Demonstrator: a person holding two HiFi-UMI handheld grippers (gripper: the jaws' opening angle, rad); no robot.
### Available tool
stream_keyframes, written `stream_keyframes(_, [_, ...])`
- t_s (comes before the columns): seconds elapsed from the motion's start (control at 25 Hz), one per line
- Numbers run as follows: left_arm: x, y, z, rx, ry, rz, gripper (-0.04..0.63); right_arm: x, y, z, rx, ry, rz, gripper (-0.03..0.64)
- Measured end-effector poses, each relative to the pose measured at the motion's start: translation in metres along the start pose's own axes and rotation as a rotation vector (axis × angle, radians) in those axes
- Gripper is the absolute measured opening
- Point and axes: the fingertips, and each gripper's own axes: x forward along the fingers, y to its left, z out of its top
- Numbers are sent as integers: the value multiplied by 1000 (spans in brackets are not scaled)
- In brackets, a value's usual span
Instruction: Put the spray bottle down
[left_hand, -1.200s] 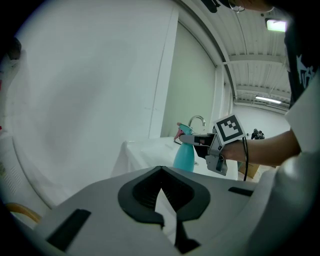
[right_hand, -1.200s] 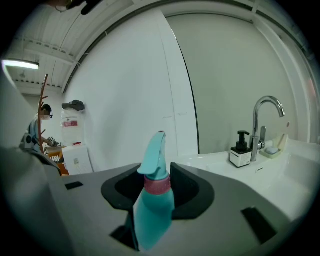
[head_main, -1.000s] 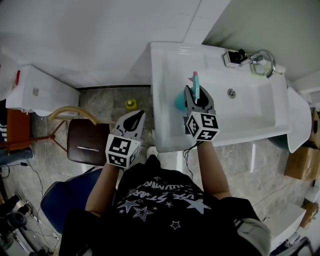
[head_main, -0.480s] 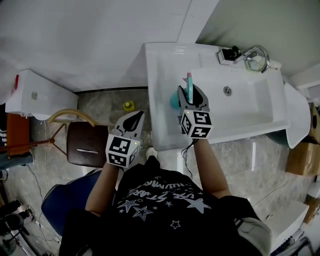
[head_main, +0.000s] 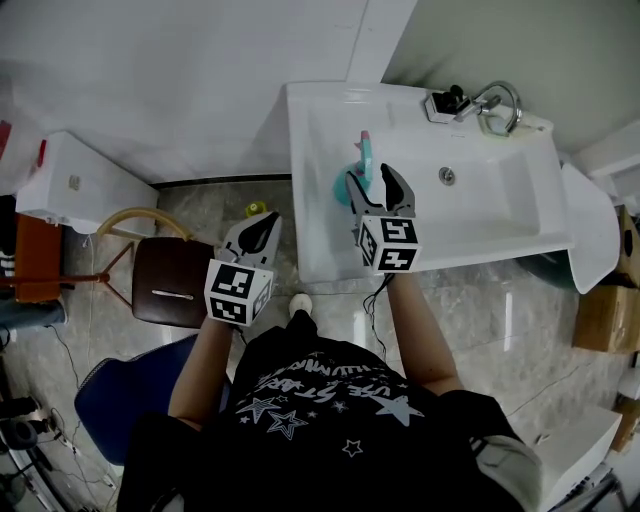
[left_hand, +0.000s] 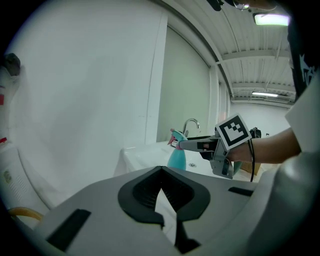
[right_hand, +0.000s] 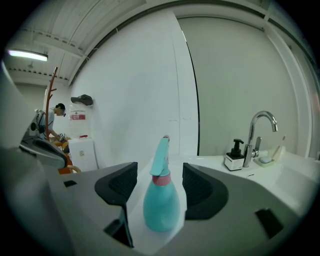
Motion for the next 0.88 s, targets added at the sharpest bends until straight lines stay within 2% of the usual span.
stream_keyframes(0.44, [-74,-66,6,4,-71,43,15,-130,1,20,-35,-81,0,270])
stream_keyframes(0.6, [-101,-104,4,14,-96,34,15,-186,4,16,-27,-95,0,197])
stream_keyframes(0.88, [-153,-184,-8,32,-128,12,15,-290,-2,-3,9,-118,-28,131])
